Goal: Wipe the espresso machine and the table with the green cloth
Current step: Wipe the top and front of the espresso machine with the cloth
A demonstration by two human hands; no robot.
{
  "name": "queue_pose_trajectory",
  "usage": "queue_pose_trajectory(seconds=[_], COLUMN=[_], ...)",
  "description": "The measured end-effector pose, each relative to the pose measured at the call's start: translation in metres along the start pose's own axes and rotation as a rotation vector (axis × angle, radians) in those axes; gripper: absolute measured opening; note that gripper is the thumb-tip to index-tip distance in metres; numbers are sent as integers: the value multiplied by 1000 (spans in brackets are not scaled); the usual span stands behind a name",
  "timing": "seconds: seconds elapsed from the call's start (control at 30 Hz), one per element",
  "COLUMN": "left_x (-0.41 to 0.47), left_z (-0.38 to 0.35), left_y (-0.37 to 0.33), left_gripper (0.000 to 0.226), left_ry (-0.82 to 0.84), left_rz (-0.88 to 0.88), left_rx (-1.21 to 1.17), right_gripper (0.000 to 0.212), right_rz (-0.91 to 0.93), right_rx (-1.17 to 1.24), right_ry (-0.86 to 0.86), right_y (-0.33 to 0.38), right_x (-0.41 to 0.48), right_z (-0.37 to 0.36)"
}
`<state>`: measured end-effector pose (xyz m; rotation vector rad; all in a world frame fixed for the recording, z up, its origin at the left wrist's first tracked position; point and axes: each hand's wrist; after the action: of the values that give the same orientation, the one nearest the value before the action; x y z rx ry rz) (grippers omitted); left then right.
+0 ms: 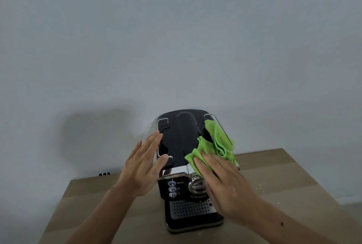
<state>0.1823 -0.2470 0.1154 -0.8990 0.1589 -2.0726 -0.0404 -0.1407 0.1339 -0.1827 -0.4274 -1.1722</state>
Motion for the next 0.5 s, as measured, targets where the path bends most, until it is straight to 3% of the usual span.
queue_pose_trajectory(seconds=[0.17, 0.27, 0.3, 0.4, 0.5], left_x=[0, 0, 1, 1, 1], left_z=[0, 1, 1, 3, 4], left_y=[1, -1, -2, -3, -4], left_gripper=[73, 69, 68, 67, 67], left_ry=[12, 58, 66, 81, 97], left_rz=[-28, 38, 48, 60, 64], left_rx=[33, 11, 7, 8, 10], right_gripper=[62, 71, 72, 49, 51], right_rz=[74, 20, -16, -110, -238], right_rx=[-78, -11, 42, 281, 729], right_ry=[-73, -138, -175, -335, -241], right_y=[-33, -55, -59, -55, -51], right_x=[-22, -38, -43, -44, -29], right_z=[1, -6, -11, -22, -9])
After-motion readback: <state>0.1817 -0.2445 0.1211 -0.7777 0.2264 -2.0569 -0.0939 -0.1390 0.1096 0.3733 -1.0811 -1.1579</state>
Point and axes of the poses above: each hand's wrist, its own x-axis towards the middle knuckle, its own z-axis out of the back of the hand, y = z × x, and after that the axes turned 1 degree about -y, right-handed
